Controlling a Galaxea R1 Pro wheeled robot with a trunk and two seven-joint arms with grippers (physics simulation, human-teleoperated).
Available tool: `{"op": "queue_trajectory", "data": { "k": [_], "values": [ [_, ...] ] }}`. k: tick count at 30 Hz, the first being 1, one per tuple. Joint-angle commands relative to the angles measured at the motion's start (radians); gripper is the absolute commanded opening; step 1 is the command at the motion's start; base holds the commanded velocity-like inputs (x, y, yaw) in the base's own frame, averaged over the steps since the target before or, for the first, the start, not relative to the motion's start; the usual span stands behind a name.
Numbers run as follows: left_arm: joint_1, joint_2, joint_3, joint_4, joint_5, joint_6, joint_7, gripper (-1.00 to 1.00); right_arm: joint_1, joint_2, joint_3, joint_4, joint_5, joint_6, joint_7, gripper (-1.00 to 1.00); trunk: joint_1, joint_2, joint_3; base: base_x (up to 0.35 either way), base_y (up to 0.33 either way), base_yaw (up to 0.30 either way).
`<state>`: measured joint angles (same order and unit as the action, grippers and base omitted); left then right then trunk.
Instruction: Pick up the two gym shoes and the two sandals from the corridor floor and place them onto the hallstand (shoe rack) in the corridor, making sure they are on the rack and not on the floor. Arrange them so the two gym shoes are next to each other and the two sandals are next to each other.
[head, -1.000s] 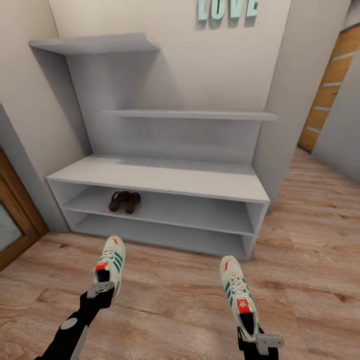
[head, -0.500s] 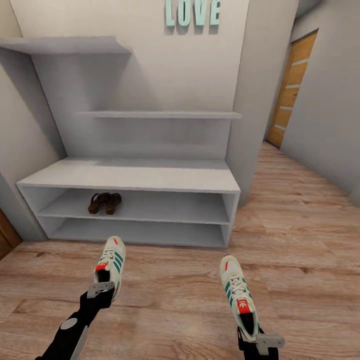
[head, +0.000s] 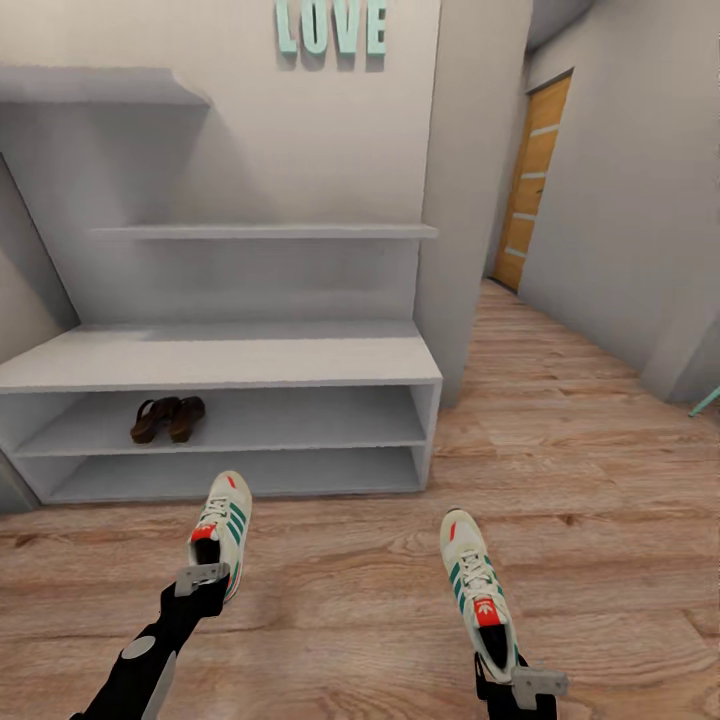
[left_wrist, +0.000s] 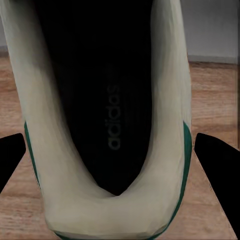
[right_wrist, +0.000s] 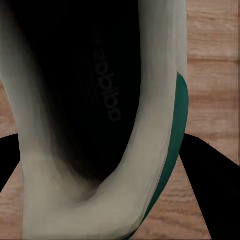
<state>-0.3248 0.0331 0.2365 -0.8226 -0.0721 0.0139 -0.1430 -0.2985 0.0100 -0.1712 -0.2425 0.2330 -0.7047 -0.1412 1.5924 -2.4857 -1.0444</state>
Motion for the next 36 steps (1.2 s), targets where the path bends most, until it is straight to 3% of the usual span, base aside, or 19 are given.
{"op": "queue_trajectory", "data": {
  "k": [1,13,36],
  "values": [
    [0.000,-0.001,0.005,-0.001,-0.008,0.001,-0.007,-1.00,-0.001,0.001,-0.005,0.000,0.010,-0.002,-0.005,-1.00,0.000,0.000,-0.001,0.117,-0.151,-0.033],
    [0.000,-0.001,0.006,-0.002,-0.006,0.001,-0.007,-1.00,-0.001,0.001,-0.005,0.000,0.011,-0.002,-0.005,-1.00,0.000,0.000,-0.001,0.049,-0.059,-0.005],
    [0.000,0.001,0.006,-0.007,-0.006,0.000,-0.009,-1.00,-0.001,0.002,-0.004,0.000,0.011,-0.002,-0.006,-1.00,0.000,0.000,-0.001,0.020,-0.202,0.000]
  ]
}}
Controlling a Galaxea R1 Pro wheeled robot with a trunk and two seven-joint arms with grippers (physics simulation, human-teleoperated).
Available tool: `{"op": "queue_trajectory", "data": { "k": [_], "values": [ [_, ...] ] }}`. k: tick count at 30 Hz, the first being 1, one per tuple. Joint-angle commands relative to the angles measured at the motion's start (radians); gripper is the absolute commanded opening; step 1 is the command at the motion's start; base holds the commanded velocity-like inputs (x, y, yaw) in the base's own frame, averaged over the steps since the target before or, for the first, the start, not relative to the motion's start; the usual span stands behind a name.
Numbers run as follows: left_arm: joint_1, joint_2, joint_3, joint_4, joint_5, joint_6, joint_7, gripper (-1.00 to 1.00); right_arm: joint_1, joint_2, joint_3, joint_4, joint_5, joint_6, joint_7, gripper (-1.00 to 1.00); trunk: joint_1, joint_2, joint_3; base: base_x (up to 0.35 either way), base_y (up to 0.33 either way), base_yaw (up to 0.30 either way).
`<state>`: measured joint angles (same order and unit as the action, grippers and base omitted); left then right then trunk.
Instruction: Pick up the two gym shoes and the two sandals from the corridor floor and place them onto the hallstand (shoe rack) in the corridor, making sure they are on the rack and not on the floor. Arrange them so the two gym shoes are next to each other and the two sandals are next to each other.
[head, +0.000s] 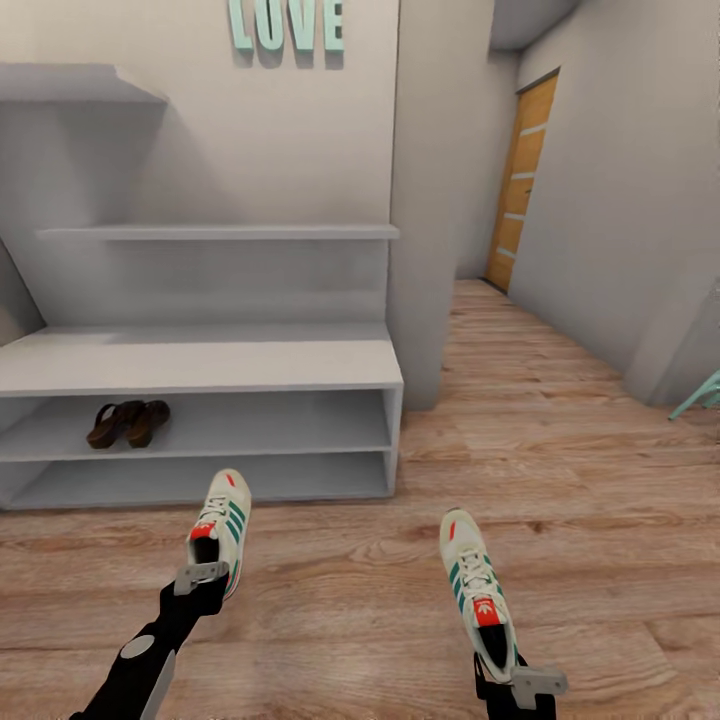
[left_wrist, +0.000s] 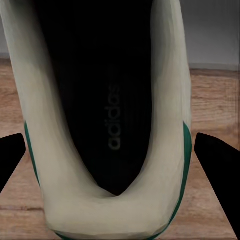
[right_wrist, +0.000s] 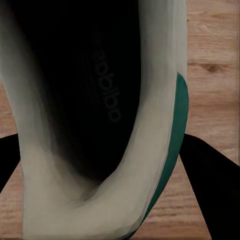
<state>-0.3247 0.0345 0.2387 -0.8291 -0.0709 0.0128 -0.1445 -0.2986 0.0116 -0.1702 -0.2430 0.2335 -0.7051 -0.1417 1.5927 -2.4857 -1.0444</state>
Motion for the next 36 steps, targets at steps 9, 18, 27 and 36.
{"op": "queue_trajectory", "data": {
  "k": [9,18,27,36],
  "values": [
    [0.000,-0.001,0.004,0.006,-0.012,-0.066,0.004,-1.00,-0.001,-0.011,-0.010,-0.001,0.008,-0.002,-0.009,-1.00,0.000,0.000,-0.001,-0.070,-0.007,0.000],
    [-0.013,-0.003,-0.001,0.000,-0.024,0.007,0.011,-1.00,-0.001,-0.140,-0.163,-0.003,0.004,0.000,-0.014,-1.00,0.000,0.000,-0.001,-0.001,0.000,0.000],
    [-0.085,-0.006,-0.011,-0.067,-0.031,0.298,0.013,-1.00,-0.001,-0.256,-0.324,-0.006,0.003,0.002,-0.012,-1.00,0.000,0.000,-0.001,0.000,0.000,0.000],
    [-0.221,-0.016,-0.048,-0.070,-0.079,0.463,0.014,-1.00,-0.001,-0.329,-0.348,-0.006,-0.004,0.004,-0.013,-1.00,0.000,0.000,-0.001,0.000,0.000,0.000]
  ]
}}
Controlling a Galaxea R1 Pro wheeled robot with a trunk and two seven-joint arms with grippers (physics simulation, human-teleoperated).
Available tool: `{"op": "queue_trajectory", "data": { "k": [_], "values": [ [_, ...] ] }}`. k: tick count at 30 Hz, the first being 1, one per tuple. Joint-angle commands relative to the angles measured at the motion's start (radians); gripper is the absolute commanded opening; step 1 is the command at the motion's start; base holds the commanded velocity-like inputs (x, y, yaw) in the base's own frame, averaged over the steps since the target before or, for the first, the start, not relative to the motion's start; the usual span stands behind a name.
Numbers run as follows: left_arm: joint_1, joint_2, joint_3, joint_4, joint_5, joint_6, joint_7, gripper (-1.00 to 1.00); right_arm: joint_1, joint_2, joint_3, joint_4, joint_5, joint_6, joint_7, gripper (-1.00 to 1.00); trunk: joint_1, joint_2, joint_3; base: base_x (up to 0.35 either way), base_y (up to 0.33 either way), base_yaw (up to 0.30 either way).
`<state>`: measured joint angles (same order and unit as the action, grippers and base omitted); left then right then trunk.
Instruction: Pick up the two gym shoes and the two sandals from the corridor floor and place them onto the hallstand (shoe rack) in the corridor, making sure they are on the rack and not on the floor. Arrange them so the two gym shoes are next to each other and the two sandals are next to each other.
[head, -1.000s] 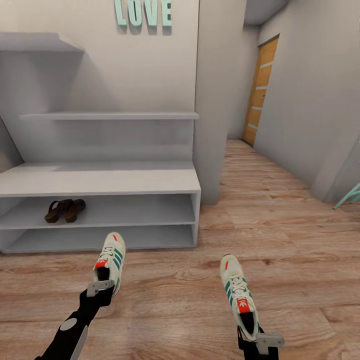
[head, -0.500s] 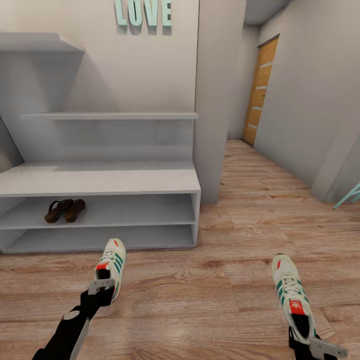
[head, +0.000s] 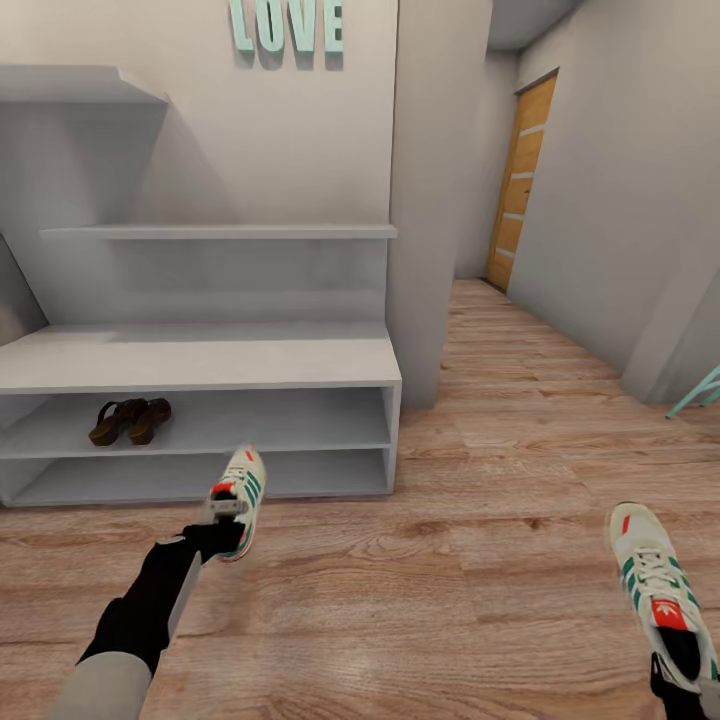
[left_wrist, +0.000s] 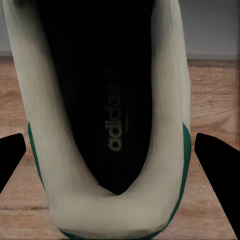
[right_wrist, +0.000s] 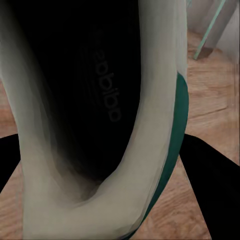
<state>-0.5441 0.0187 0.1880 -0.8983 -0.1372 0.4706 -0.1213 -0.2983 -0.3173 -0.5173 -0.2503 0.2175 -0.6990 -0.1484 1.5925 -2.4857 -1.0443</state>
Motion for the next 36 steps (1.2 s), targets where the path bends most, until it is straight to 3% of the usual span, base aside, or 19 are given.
{"op": "queue_trajectory", "data": {
  "k": [1,4,6,9,12,14,19,32,36],
  "values": [
    [-0.010,-0.002,0.002,-0.001,-0.014,0.017,-0.008,-1.00,-0.001,-0.003,-0.008,0.001,0.008,-0.002,-0.006,-1.00,0.000,0.000,-0.001,0.000,0.000,0.000],
    [-0.058,-0.007,-0.012,0.002,-0.017,0.071,-0.008,-1.00,-0.001,-0.015,-0.062,0.000,-0.023,0.013,-0.006,-1.00,0.000,0.000,-0.001,0.000,0.000,0.000],
    [-0.111,-0.010,-0.044,0.009,-0.017,0.128,-0.008,-1.00,-0.001,-0.037,-0.106,-0.004,-0.044,0.082,-0.003,-1.00,0.000,0.000,-0.001,0.000,0.000,0.000],
    [-0.161,-0.011,-0.070,0.021,-0.017,0.192,-0.006,-1.00,-0.001,-0.061,-0.120,-0.013,-0.051,0.144,0.003,-1.00,0.000,0.000,-0.001,0.000,0.000,0.000],
    [-0.252,-0.012,-0.081,0.130,-0.016,0.225,0.036,-1.00,-0.001,-0.074,-0.138,-0.021,-0.053,0.169,0.003,-1.00,0.000,0.000,-0.001,0.000,0.000,0.000],
    [-0.269,-0.012,-0.081,0.166,-0.013,0.227,0.058,-1.00,-0.001,-0.076,-0.173,-0.027,-0.053,0.172,0.003,-1.00,0.000,0.000,-0.001,0.000,0.000,0.000],
    [-0.285,-0.011,-0.082,0.190,-0.011,0.228,0.077,-1.00,-0.001,-0.076,-0.236,-0.043,-0.052,0.174,0.005,-1.00,0.000,0.000,-0.001,0.000,0.000,0.000],
    [-0.287,-0.011,-0.082,0.186,-0.012,0.229,0.078,-1.00,-0.001,-0.072,-0.239,-0.046,-0.049,0.175,0.006,-1.00,0.000,0.000,-0.001,0.000,0.000,0.000],
    [-0.285,-0.010,-0.082,0.146,-0.011,0.231,0.078,-1.00,-0.001,-0.072,-0.239,-0.046,-0.049,0.174,0.006,-1.00,0.000,0.000,-0.001,0.000,0.000,0.000]
  ]
}}
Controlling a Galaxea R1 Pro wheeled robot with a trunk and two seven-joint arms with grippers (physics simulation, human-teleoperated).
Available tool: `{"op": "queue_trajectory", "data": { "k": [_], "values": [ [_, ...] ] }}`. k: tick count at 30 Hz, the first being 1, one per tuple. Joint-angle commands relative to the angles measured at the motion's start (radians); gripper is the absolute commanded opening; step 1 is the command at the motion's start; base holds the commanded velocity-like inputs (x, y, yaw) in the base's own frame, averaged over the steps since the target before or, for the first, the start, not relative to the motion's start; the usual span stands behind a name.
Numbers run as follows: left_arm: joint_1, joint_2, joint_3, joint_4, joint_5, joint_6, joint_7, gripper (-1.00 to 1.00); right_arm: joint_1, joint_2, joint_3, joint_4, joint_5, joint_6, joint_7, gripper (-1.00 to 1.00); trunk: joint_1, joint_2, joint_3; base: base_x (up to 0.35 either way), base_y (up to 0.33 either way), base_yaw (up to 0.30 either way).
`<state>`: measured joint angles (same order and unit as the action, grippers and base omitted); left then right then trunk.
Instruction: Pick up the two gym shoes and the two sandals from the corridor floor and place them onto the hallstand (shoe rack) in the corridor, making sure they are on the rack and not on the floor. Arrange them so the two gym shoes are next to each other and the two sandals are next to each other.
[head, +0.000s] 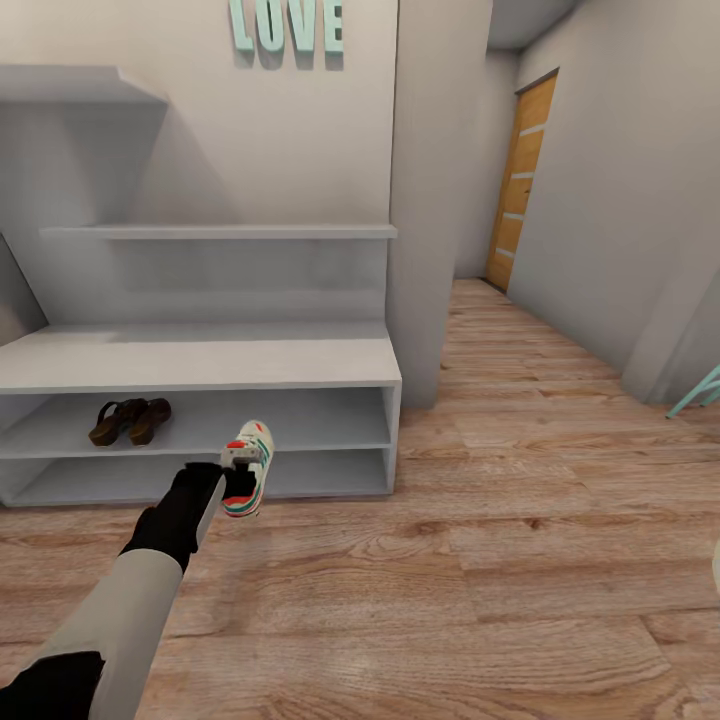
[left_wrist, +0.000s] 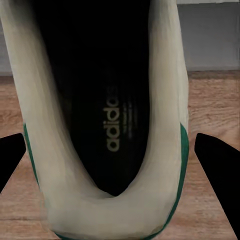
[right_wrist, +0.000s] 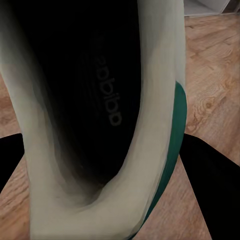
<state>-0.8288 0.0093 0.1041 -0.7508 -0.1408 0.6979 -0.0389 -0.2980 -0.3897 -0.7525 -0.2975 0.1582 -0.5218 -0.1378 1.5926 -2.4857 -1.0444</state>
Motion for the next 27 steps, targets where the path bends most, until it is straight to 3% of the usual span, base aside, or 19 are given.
{"op": "queue_trajectory", "data": {
  "k": [1,27],
  "values": [
    [0.000,-0.001,0.002,-0.007,-0.007,0.004,-0.004,-1.00,-0.001,0.000,-0.004,0.001,0.011,-0.003,-0.005,-1.00,0.004,-0.007,-0.004,0.000,0.000,0.000],
    [-0.005,-0.001,0.000,-0.017,-0.010,0.005,-0.005,-1.00,-0.001,0.002,-0.004,0.001,0.011,-0.003,-0.005,-1.00,0.018,-0.020,-0.138,0.000,0.000,0.000]
  ]
}}
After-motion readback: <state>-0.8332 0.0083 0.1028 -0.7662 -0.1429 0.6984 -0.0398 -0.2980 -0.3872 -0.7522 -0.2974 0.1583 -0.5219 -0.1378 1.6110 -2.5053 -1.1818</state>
